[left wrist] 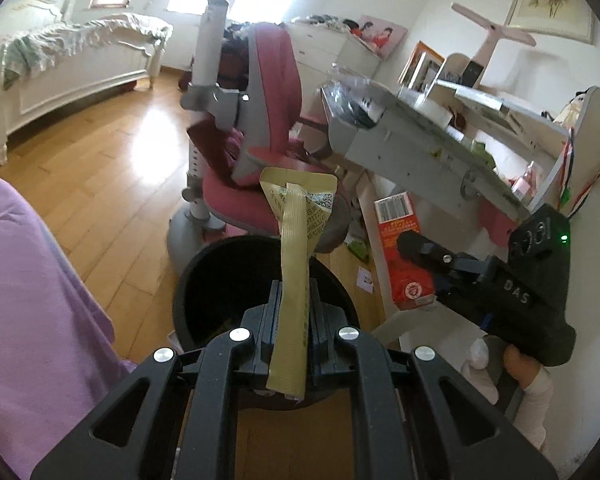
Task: Collect trash
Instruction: 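Carry the wrapper and red box over the bin and release both, then grasp the eye-drop bottle with the left tool while the right tool grasps the green Doublemint pack, then carry the eye-drop bottle and gum pack to the bin and release both, then grasp the blue packet with the left tool while the right tool grasps the purple spray bottle, then carry the blue packet and spray bottle to the bin and release both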
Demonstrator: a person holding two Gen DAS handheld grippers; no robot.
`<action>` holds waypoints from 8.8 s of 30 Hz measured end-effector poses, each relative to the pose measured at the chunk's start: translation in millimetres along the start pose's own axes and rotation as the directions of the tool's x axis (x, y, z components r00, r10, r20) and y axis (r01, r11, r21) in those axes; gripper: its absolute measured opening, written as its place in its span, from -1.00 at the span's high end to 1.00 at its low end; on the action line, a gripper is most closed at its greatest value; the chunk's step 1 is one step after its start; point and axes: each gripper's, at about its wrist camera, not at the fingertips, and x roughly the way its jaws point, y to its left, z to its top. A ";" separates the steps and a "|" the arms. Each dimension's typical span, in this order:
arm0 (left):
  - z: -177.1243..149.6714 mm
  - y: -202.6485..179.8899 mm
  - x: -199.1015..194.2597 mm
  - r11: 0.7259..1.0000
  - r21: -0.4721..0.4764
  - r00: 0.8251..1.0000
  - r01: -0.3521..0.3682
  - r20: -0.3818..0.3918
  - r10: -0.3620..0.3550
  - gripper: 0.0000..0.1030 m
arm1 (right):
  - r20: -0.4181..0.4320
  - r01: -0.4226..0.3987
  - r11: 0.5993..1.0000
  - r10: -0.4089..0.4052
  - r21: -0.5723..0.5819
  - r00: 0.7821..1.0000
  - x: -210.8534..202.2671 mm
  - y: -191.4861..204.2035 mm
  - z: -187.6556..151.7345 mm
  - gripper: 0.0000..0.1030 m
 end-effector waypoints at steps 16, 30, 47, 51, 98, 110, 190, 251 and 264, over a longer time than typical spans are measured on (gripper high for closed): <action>-8.4 -10.2 67.2 0.999 -0.001 0.992 0.033 -0.125 -0.033 0.76 | -0.012 0.074 0.997 -0.073 0.026 0.997 15.5 -26.1 -2.6 -0.09; -5.4 -16.6 86.3 0.999 0.031 0.980 -0.006 -0.197 0.012 0.20 | -0.013 0.142 0.989 -0.142 0.043 0.990 15.1 -36.0 -3.9 -0.46; -16.9 27.9 -64.1 0.991 -0.071 0.993 -0.110 0.041 0.113 -0.42 | -0.078 0.073 0.992 -0.081 -0.102 0.994 33.5 48.6 -19.5 -0.54; -31.6 66.1 -117.4 0.972 -0.142 0.972 -0.185 0.116 0.202 -0.48 | -0.144 0.012 0.980 -0.041 -0.198 0.989 53.0 99.7 -34.9 -0.54; -97.7 370.1 -319.2 0.696 -0.443 0.783 -0.565 -0.020 0.622 0.23 | -0.725 -0.613 0.663 0.151 -0.430 0.672 353.1 532.2 -188.3 0.35; -82.2 200.1 -302.3 0.838 -0.362 0.826 -0.409 0.244 0.509 0.23 | -0.528 -0.607 0.769 0.438 -0.200 0.728 172.3 390.5 -104.0 0.35; -60.6 211.2 -243.3 0.819 -0.086 0.804 -0.567 0.156 0.573 -0.77 | -0.454 -0.284 0.925 0.146 -0.252 0.879 158.0 253.2 -93.3 -0.44; -27.9 56.7 -131.5 0.990 -0.050 0.970 -0.134 0.197 0.141 -0.02 | -0.124 -0.176 0.951 0.149 -0.253 0.981 -1.2 156.7 -22.1 0.50; -18.5 8.3 -36.9 0.999 0.000 0.995 -0.042 0.091 0.042 -0.02 | -0.038 -0.073 0.991 0.069 -0.112 0.997 -14.8 53.4 -9.7 0.50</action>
